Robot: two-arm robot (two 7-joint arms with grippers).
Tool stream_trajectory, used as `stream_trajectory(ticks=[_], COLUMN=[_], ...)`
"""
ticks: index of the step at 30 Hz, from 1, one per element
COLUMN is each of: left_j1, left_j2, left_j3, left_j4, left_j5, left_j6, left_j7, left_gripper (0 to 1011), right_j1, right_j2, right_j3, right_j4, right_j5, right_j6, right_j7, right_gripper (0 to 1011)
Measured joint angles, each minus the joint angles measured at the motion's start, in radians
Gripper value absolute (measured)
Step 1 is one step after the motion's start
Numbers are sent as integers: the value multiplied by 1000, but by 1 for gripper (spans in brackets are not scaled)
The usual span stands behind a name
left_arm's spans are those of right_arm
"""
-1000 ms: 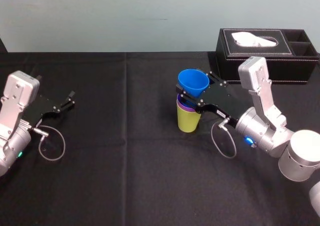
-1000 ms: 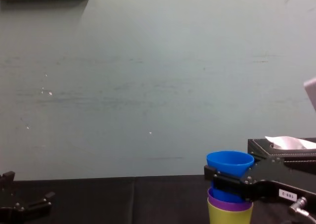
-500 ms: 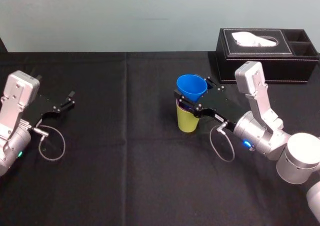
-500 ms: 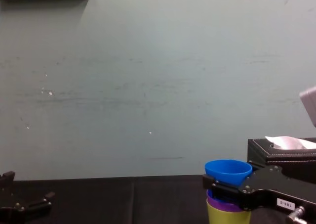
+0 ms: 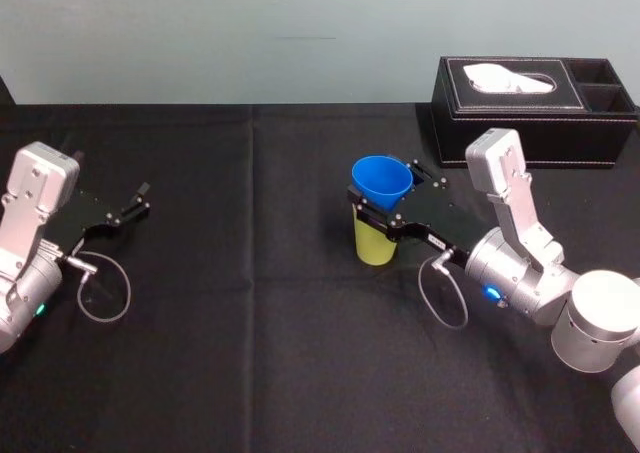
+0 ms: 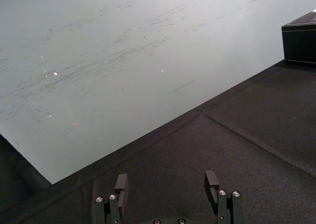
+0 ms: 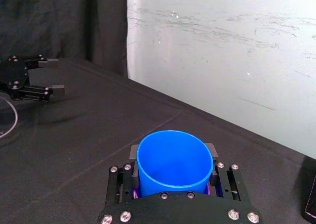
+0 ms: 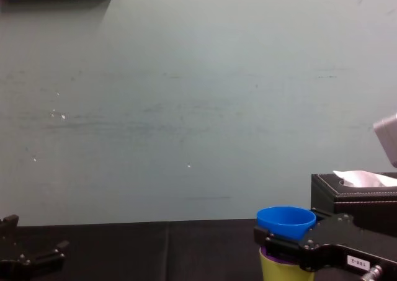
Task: Stack the three plastic cups sequentially using one hand.
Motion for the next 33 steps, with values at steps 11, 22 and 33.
stream_trajectory(ticks=[11, 22, 33], left_j1=[0, 0, 0], left_j2=[0, 0, 0], left_j3=[0, 0, 0], left_j4=[0, 0, 0], left_j5=[0, 0, 0], left_j6=[0, 0, 0], left_j7=[0, 0, 0], left_gripper=[1011, 1011, 1011], right_j1=[0, 0, -74], right_j2=[1, 2, 27], right_j3=[1, 1, 33], right_j4=[-1, -2, -128], right_j5=[0, 1, -13], right_j6=[0, 0, 9], right_j7=[-1, -1, -59], right_gripper=[900, 1000, 1000])
